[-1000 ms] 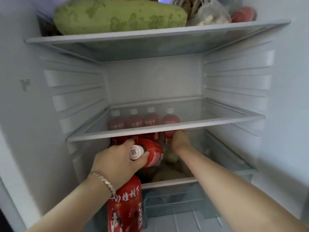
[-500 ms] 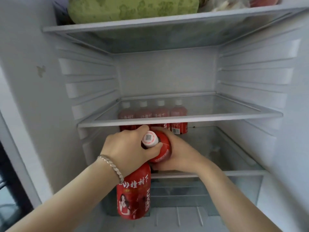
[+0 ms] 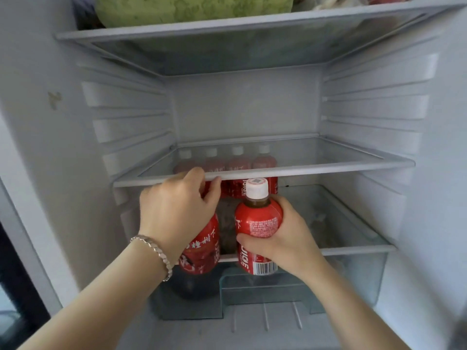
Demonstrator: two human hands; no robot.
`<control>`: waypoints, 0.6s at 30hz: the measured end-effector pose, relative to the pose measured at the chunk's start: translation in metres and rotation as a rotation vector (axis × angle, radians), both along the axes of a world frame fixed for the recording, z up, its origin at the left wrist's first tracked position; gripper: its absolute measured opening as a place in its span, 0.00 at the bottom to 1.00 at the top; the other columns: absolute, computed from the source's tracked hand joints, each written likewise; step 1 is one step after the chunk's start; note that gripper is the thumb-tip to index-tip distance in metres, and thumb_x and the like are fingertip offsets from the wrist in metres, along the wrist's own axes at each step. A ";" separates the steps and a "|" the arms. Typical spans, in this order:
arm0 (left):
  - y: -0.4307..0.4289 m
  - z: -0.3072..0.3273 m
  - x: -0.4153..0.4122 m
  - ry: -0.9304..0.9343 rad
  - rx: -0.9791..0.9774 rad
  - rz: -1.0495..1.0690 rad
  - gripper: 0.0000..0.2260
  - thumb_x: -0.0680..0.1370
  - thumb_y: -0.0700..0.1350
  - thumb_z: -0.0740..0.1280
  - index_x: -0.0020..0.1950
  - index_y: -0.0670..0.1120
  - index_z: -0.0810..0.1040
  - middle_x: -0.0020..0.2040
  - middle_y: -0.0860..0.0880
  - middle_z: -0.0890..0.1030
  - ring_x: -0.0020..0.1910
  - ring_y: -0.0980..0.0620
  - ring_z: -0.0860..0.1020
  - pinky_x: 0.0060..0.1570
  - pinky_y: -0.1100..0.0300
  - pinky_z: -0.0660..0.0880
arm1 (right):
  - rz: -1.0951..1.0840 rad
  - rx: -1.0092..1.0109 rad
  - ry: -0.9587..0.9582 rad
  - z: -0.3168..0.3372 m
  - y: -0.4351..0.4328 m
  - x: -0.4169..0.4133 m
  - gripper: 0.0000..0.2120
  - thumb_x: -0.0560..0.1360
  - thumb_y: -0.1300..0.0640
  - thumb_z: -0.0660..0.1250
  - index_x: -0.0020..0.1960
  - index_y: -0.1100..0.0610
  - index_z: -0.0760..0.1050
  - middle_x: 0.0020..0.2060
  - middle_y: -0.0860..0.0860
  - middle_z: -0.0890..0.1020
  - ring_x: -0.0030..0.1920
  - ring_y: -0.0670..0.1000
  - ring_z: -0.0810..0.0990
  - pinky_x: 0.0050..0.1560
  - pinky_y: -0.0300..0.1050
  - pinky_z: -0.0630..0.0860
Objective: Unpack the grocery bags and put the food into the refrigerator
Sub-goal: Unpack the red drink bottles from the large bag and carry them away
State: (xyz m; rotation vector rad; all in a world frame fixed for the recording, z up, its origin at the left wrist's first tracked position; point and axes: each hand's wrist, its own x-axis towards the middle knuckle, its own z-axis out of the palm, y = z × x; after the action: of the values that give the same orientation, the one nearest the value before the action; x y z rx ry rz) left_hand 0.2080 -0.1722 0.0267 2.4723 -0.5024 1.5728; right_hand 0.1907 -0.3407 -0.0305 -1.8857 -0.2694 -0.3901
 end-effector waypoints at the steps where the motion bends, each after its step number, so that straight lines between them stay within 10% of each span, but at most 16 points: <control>1: 0.001 -0.003 0.001 -0.019 -0.037 0.011 0.18 0.73 0.51 0.65 0.27 0.44 0.68 0.20 0.52 0.65 0.16 0.48 0.66 0.25 0.69 0.59 | -0.001 0.005 0.003 0.000 -0.001 -0.001 0.34 0.60 0.55 0.80 0.57 0.41 0.63 0.49 0.37 0.76 0.48 0.38 0.77 0.45 0.29 0.72; 7: 0.002 -0.018 -0.004 -0.001 -0.167 0.036 0.10 0.73 0.48 0.67 0.37 0.42 0.74 0.24 0.49 0.73 0.24 0.47 0.71 0.27 0.71 0.55 | -0.127 0.003 0.018 -0.002 -0.003 -0.002 0.33 0.60 0.55 0.80 0.56 0.43 0.64 0.46 0.39 0.76 0.47 0.39 0.77 0.48 0.35 0.72; 11: 0.000 -0.032 -0.011 0.256 -0.436 -0.168 0.10 0.73 0.52 0.65 0.49 0.51 0.67 0.39 0.54 0.74 0.41 0.48 0.75 0.34 0.55 0.73 | -0.361 -0.044 0.052 -0.004 -0.020 0.016 0.35 0.61 0.47 0.79 0.62 0.49 0.64 0.48 0.43 0.77 0.46 0.45 0.79 0.50 0.45 0.78; 18: -0.002 -0.033 -0.012 0.335 -0.475 -0.230 0.17 0.74 0.52 0.67 0.53 0.55 0.59 0.39 0.59 0.71 0.38 0.53 0.74 0.37 0.56 0.76 | -0.661 -0.125 0.159 0.004 -0.051 0.095 0.37 0.68 0.41 0.72 0.67 0.58 0.62 0.61 0.59 0.72 0.58 0.61 0.76 0.55 0.54 0.74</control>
State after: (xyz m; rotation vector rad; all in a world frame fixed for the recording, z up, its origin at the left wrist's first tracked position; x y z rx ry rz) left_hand 0.1956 -0.1738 -0.0067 2.1558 -0.3005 1.0170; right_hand 0.2858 -0.3920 -0.0270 -2.0862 0.4617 -0.6695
